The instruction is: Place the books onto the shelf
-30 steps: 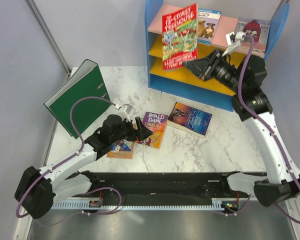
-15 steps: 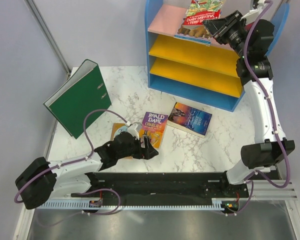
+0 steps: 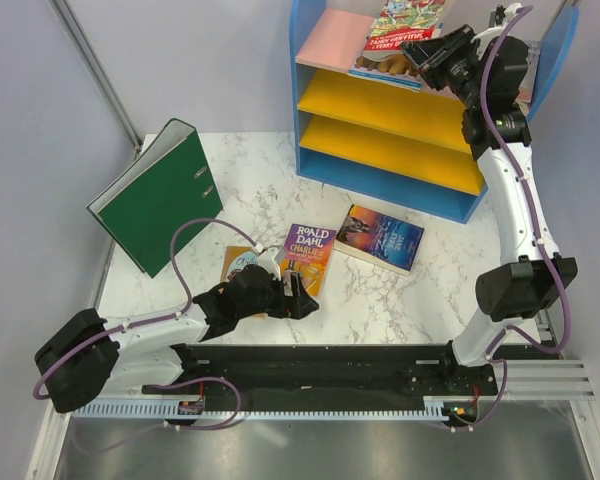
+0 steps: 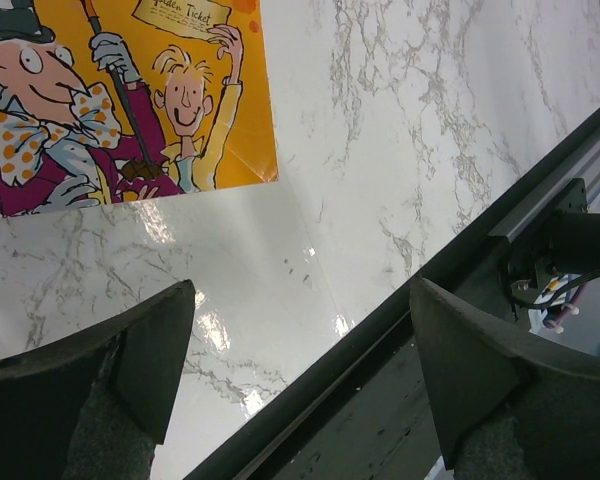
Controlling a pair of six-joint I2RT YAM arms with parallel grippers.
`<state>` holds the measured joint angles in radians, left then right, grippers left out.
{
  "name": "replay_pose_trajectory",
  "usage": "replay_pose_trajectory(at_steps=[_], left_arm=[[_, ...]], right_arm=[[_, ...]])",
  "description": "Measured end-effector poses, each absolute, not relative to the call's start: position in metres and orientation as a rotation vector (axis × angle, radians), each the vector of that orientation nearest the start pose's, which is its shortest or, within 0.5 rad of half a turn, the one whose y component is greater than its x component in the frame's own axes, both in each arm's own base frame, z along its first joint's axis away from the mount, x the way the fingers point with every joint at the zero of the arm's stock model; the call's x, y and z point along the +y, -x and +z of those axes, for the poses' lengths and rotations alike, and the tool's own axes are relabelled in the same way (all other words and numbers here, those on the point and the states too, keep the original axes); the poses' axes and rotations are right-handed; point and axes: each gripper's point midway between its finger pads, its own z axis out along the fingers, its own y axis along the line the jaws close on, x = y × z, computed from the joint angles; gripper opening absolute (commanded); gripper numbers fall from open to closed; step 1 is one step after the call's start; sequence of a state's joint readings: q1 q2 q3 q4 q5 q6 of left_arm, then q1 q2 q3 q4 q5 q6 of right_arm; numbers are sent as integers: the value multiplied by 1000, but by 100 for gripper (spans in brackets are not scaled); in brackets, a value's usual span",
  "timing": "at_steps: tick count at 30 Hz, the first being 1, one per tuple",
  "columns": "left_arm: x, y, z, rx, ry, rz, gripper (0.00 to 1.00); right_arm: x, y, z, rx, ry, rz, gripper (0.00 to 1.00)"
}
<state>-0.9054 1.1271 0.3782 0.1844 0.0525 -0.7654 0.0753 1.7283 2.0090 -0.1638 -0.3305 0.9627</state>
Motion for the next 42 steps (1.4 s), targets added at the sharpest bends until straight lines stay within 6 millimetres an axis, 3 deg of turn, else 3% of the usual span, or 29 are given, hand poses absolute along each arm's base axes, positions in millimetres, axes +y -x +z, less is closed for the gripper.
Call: replay_pose_trajectory(at_steps=[25, 32, 37, 40, 42], left_arm=[[-275, -168, 65, 2328, -196, -973, 95], [-275, -168, 65, 2328, -196, -973, 95], [-275, -168, 65, 2328, -196, -973, 95], [-275, -168, 65, 2328, -196, -973, 95], [-275, -168, 65, 2328, -196, -973, 95]], right_arm=[[135, -509, 469, 1577, -463, 1148, 6], [137, -510, 465, 1582, -464, 1164, 23], [136, -509, 466, 1582, -464, 1176, 29], [134, -509, 466, 1582, -468, 1181, 40], [132, -510, 466, 1579, -470, 1183, 54]])
